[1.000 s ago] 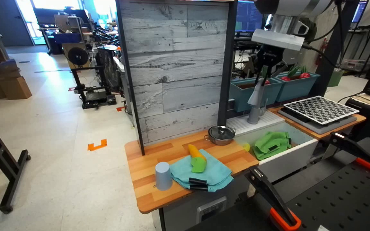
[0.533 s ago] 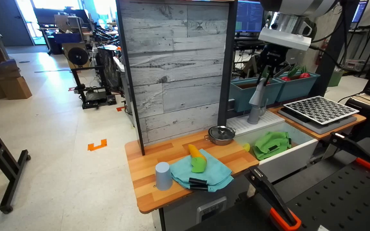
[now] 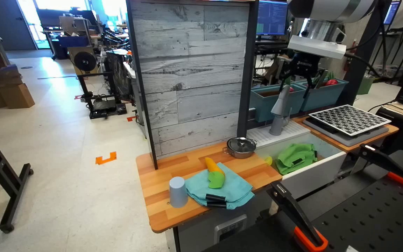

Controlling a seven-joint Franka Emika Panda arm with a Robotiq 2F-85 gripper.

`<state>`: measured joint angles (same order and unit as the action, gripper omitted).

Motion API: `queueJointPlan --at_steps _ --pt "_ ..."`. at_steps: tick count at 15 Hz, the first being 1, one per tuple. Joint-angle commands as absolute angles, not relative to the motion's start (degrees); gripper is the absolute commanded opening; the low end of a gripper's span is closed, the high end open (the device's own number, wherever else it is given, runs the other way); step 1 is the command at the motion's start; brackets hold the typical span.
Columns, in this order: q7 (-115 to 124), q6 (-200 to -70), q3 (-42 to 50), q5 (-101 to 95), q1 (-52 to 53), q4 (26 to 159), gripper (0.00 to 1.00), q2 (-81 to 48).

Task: Move the tap nozzle to the right

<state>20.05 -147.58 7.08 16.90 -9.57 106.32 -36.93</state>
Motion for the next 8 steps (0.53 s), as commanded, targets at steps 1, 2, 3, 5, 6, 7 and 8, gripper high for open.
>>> queueJointPlan --at_steps 1,2,3,5,6,7,8 --pt "19.2 -147.8 9.7 15.2 -10.3 106.6 1.00 -37.2" --pt "19.4 -147.9 10.0 14.9 -10.1 106.7 1.00 -37.3" --pt "19.5 -148.0 10.2 14.7 -10.0 106.7 1.00 -37.2" --pt "19.8 -148.0 10.5 14.5 -9.7 106.8 1.00 -37.1" --pt "19.9 -148.1 10.6 14.3 -9.6 106.9 1.00 -37.1" --pt "19.9 -148.3 10.8 14.1 -9.5 107.2 1.00 -36.8" --pt "19.9 -148.4 10.9 14.0 -9.4 107.3 1.00 -36.7"
